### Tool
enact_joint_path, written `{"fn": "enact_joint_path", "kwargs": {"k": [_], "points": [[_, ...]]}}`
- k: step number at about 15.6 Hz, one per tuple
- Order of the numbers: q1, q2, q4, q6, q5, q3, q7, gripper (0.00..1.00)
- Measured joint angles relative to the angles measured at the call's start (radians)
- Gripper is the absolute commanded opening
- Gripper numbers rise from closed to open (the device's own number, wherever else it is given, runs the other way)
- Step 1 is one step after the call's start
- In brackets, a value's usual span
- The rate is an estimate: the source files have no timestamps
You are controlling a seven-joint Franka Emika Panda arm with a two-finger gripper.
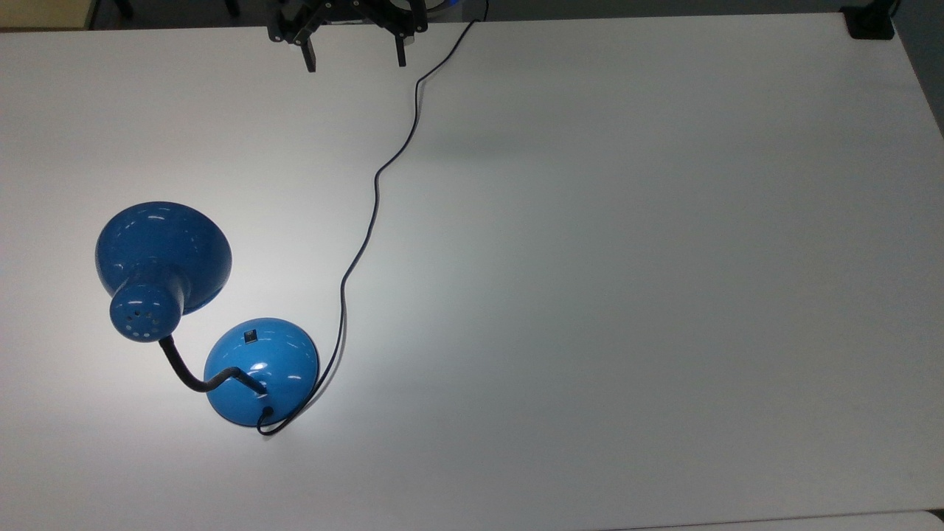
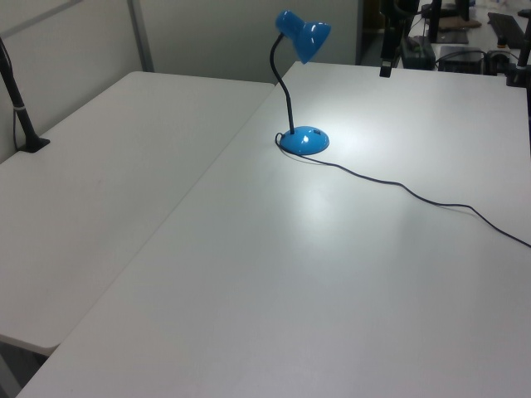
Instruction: Turn on the lamp
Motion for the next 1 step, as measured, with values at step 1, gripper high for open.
{"fn": "enact_joint_path", "kwargs": {"k": [1], "points": [[0.0,-0.001,0.001,0.0,0.0,-0.002,0.0,1.0]]}}
